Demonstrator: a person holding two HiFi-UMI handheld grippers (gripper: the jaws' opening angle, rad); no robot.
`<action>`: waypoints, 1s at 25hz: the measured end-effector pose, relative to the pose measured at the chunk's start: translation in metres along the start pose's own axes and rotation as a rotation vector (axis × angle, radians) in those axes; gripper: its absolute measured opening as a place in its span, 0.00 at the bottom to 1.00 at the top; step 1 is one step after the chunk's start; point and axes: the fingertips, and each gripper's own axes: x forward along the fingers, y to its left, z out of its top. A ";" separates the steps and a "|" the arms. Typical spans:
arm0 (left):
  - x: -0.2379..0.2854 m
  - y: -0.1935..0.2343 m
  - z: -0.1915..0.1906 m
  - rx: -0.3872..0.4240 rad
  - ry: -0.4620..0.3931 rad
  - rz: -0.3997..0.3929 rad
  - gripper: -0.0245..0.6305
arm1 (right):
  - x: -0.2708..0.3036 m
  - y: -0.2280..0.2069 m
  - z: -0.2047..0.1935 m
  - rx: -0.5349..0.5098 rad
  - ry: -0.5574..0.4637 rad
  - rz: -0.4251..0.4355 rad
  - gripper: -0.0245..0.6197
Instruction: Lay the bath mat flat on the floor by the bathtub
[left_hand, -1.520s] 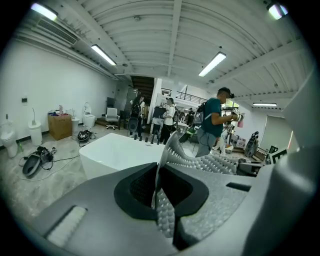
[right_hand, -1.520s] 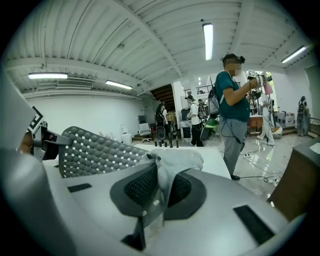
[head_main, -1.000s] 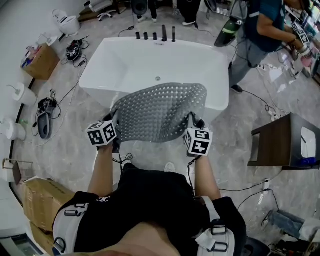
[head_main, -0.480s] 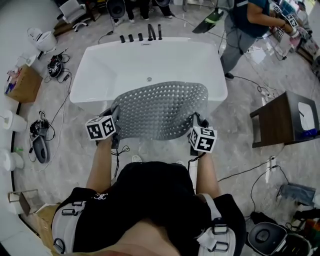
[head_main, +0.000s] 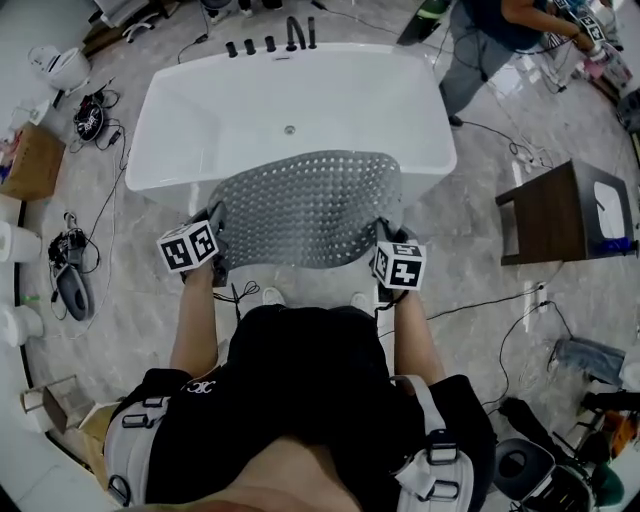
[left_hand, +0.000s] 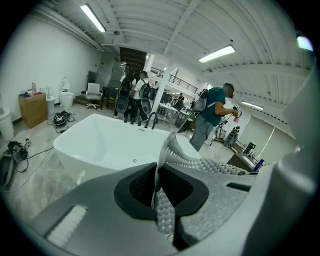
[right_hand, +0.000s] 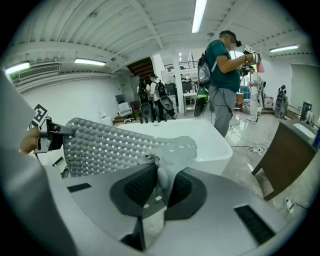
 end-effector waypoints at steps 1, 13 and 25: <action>0.002 0.002 -0.005 -0.004 0.010 0.002 0.07 | 0.002 -0.002 -0.007 0.002 0.020 0.003 0.09; 0.046 0.076 -0.087 -0.044 0.229 -0.016 0.07 | 0.069 0.011 -0.140 0.037 0.364 0.009 0.09; 0.163 0.158 -0.207 -0.067 0.441 -0.073 0.07 | 0.168 -0.026 -0.321 0.280 0.694 -0.032 0.10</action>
